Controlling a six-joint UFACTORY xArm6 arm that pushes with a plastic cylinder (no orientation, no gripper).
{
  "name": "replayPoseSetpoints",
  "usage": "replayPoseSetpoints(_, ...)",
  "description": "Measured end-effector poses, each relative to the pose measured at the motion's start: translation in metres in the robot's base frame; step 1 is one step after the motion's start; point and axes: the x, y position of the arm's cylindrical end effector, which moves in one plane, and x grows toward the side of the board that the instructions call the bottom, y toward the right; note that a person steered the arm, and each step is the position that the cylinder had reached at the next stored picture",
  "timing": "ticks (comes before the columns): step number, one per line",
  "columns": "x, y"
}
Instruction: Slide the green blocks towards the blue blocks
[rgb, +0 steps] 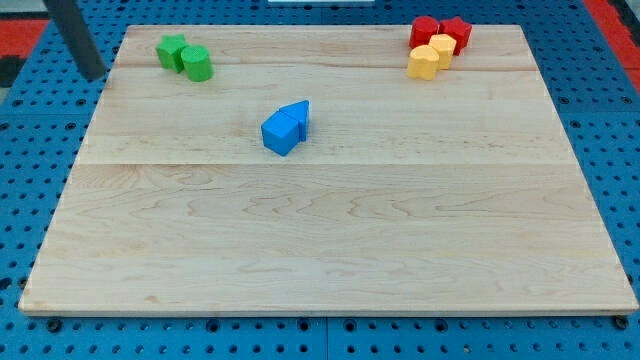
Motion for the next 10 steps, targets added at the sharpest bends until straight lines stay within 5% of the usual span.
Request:
replayPoseSetpoints(2,-0.032,0.086)
replayPoseSetpoints(6,0.020,0.182)
replayPoseSetpoints(8,0.051,0.189)
replayPoseSetpoints(10,-0.003,0.152)
